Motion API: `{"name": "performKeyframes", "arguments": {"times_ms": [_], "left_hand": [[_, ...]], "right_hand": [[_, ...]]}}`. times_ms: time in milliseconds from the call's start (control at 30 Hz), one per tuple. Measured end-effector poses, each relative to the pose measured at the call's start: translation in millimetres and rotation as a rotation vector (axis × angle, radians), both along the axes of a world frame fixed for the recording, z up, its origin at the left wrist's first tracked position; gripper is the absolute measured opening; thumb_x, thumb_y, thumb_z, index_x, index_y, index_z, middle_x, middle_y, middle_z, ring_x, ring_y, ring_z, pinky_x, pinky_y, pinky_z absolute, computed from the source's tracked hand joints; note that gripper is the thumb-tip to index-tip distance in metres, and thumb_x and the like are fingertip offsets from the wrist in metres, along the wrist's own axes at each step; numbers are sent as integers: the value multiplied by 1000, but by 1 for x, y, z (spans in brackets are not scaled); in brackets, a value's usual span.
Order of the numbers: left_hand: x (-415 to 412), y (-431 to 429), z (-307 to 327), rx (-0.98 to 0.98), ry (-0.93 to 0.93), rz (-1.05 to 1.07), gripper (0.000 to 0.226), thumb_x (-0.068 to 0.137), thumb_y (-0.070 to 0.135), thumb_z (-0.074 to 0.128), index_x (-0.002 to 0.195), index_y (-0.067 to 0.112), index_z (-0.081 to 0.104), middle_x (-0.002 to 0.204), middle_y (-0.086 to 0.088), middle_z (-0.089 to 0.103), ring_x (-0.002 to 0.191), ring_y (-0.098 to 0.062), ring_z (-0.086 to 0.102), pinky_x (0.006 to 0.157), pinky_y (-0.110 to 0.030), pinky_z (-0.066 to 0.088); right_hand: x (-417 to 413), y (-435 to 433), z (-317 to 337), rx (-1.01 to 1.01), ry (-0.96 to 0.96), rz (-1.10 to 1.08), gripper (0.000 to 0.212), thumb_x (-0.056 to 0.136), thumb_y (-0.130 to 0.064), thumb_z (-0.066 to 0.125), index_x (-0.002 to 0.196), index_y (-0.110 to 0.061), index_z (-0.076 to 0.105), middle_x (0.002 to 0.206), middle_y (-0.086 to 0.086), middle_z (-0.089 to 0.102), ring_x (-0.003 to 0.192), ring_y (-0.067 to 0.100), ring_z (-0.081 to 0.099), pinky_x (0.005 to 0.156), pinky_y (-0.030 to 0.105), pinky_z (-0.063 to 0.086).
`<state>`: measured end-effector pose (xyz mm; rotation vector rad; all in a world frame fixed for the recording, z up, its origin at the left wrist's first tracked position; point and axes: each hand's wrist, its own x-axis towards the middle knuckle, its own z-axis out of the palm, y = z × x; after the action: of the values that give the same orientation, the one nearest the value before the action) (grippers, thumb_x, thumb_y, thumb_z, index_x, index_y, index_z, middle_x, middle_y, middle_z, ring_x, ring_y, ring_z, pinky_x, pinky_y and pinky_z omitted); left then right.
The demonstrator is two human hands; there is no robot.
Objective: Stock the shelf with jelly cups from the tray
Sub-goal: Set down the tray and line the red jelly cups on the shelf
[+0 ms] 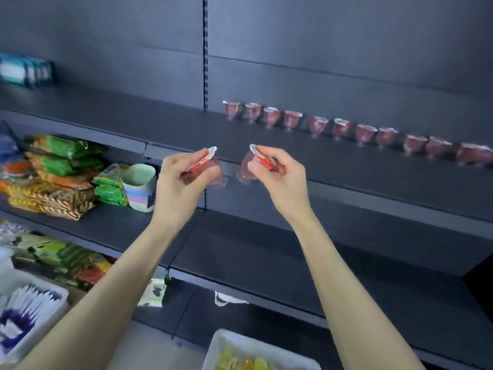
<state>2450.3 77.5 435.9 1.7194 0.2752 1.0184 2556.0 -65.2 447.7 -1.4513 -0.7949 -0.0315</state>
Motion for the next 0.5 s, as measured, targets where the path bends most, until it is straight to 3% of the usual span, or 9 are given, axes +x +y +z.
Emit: {"name": "performKeyframes", "arguments": {"times_ms": [67,133,267,400,500], "left_hand": [[13,21,21,62,-21,12,33,80,13,73,108,29,65,112,-5,57,93,19,51,79,0,38],[31,45,39,105,-35,8,32,78,14,75,99,36,65,112,-3,59,91,12,56,79,-2,40],[79,99,59,256,37,27,27,76,17,77,101,22,69,103,5,62,83,3,59,73,-1,39],[137,149,60,407,140,-43,32,74,17,80,103,13,69,105,0,65,93,-11,63,81,-9,44],[179,177,60,475,212,-77,31,72,16,80,101,10,69,104,-3,61,91,-15,61,84,-18,44]], "right_hand": [[15,19,21,11,-64,-7,28,82,-8,71,104,-25,67,114,2,67,102,11,64,86,22,51],[34,40,37,-2,-110,-25,28,82,-9,71,104,-26,67,114,1,67,103,12,64,88,24,51],[79,84,54,-87,-177,-134,29,81,-8,71,107,-22,65,116,0,65,105,13,61,91,26,50],[118,117,53,-230,-237,-264,31,82,-2,68,110,-13,66,119,-1,58,107,7,53,91,3,37],[151,137,49,-368,-254,-349,33,82,-2,68,114,-12,65,121,-3,48,111,9,47,91,2,30]]}}
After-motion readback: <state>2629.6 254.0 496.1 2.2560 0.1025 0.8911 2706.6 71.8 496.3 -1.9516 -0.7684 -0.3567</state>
